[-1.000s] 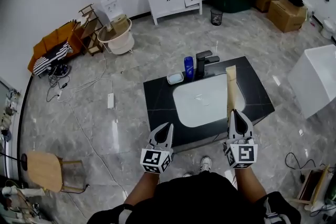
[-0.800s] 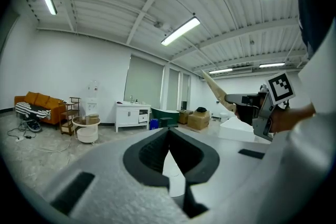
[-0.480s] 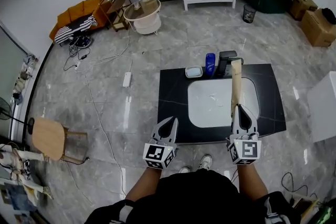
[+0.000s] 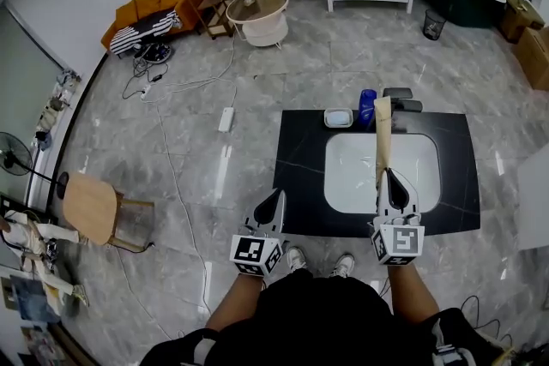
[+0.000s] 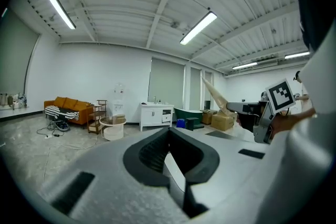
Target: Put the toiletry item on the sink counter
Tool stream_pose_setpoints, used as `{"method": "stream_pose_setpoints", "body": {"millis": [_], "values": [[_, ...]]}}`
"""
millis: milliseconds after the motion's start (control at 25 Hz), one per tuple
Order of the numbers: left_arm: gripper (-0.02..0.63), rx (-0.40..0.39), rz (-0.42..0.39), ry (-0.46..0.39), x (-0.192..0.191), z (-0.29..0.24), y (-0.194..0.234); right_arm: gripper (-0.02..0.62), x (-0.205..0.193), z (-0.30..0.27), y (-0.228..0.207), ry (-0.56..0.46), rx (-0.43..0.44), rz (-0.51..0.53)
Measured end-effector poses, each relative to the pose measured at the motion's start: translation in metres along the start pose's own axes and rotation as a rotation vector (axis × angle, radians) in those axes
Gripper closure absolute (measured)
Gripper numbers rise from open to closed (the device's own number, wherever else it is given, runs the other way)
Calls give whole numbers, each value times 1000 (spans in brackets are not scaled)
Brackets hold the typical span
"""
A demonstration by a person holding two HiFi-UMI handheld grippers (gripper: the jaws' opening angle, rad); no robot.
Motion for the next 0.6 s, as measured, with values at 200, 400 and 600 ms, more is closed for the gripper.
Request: {"method": "stream_pose_setpoints", "body": {"millis": [200,400,600], "values": [[597,3,-1,-1,0,-2,22,588,-3,-19,20,0,14,-9],[597,-7,6,3,-2,-6,39,588,-24,-37,41,50,23,-29],[597,6,16,7,-4,-4,57,588,-47,-54,66,118,54,-53]]}}
Point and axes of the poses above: the fingertips, and each gripper's own axes: z backward along the fingers, y to its left, x out of its top, the point moved 6 cm from there along z, backward along the fingers, and after that the axes turned 5 degrees about z, right-handed, at the moved point
